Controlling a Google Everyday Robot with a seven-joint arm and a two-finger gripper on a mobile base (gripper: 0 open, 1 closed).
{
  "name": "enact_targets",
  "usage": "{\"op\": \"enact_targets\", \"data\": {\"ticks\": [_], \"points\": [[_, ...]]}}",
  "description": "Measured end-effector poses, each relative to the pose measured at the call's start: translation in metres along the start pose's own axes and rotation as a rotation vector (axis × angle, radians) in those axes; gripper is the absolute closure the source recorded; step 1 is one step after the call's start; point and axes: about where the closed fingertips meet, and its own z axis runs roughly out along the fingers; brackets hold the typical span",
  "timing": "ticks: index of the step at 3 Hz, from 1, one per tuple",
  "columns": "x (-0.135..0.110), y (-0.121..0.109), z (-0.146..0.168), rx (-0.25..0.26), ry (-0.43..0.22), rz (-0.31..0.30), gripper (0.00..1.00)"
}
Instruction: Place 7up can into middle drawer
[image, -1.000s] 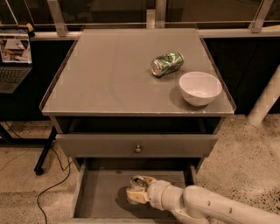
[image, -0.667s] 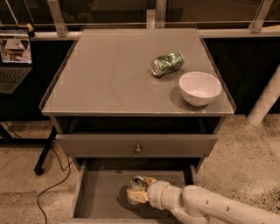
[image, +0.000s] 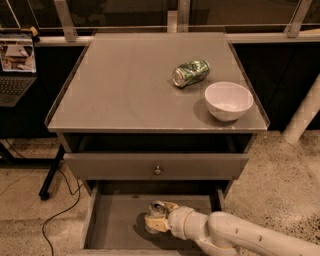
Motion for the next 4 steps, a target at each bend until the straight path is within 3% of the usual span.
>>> {"op": "enact_targets", "data": {"ticks": [2,3,4], "points": [[0.0000,0.0000,0.0000,0.000,0.000,0.000,0.14],[0.0000,0.0001,0.0001,0.000,0.000,0.000,0.00],[0.0000,0.0001,0.0000,0.000,0.000,0.000,0.00]]}}
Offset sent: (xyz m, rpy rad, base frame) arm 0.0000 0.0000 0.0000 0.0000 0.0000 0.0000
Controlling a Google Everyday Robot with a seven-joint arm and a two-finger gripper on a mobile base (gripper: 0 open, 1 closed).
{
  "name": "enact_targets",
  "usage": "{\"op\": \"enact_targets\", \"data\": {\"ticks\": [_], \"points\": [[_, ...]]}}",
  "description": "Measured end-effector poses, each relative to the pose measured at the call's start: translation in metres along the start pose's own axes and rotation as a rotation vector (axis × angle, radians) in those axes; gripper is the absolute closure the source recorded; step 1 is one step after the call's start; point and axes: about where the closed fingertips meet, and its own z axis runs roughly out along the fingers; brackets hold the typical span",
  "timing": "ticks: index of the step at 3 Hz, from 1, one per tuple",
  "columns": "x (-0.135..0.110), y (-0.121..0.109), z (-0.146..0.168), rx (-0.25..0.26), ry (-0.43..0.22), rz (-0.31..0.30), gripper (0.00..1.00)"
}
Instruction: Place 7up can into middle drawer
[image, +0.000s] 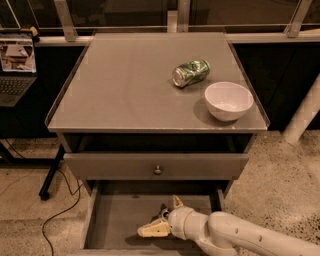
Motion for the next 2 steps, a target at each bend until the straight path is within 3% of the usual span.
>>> {"op": "enact_targets", "data": {"ticks": [1,2], "points": [[0.0011,-0.0136,-0.0227,0.034,-0.047,0.010,0.00],[0.0011,-0.0136,-0.0227,0.034,-0.047,0.010,0.00]]}}
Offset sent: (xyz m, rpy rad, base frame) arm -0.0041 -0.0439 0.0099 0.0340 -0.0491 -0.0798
